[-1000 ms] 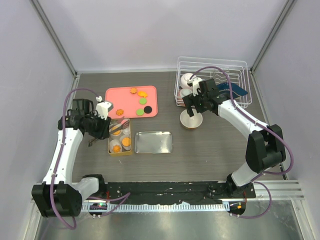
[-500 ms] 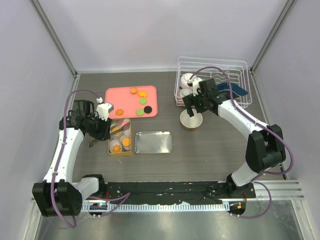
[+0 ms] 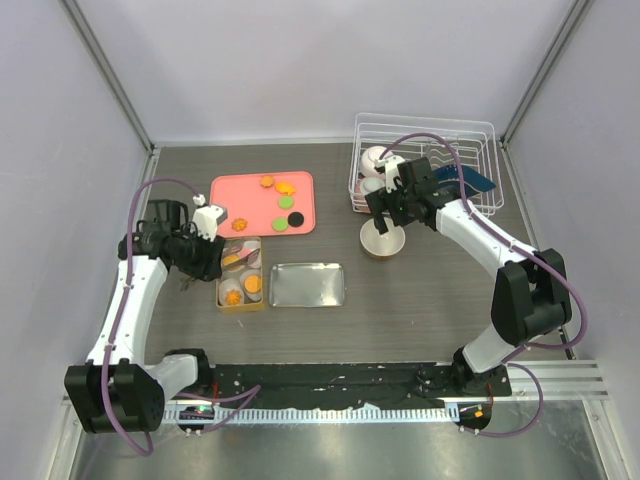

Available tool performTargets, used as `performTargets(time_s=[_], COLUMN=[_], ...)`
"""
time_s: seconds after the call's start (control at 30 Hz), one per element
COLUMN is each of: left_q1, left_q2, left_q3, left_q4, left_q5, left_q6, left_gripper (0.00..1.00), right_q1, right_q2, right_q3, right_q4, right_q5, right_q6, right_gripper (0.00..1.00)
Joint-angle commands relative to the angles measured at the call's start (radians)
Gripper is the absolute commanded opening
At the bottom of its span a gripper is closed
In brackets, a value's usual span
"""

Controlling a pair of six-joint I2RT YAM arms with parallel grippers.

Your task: Pack the cookies

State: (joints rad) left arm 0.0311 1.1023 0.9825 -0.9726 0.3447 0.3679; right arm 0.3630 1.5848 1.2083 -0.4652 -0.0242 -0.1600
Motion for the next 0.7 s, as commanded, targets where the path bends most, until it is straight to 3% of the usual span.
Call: performTargets(time_s=[0.0, 0.67], left_q1=[0.004, 0.001], left_q2=[-0.016, 0.011], left_q3=[0.019, 0.030], left_q4=[0.043, 0.045], left_q5=[0.040, 0.053], left_q6=[-0.006, -0.004], left_gripper=[0.48, 0.49], right_q1=[0.005, 0.004], right_q2=[-0.002, -0.005], right_q3=[0.045, 0.046], right_q4=[0.007, 0.005], right_q5=[0.006, 0.007], right_q6=[-0.013, -0.015], right_gripper=[1.00, 1.00])
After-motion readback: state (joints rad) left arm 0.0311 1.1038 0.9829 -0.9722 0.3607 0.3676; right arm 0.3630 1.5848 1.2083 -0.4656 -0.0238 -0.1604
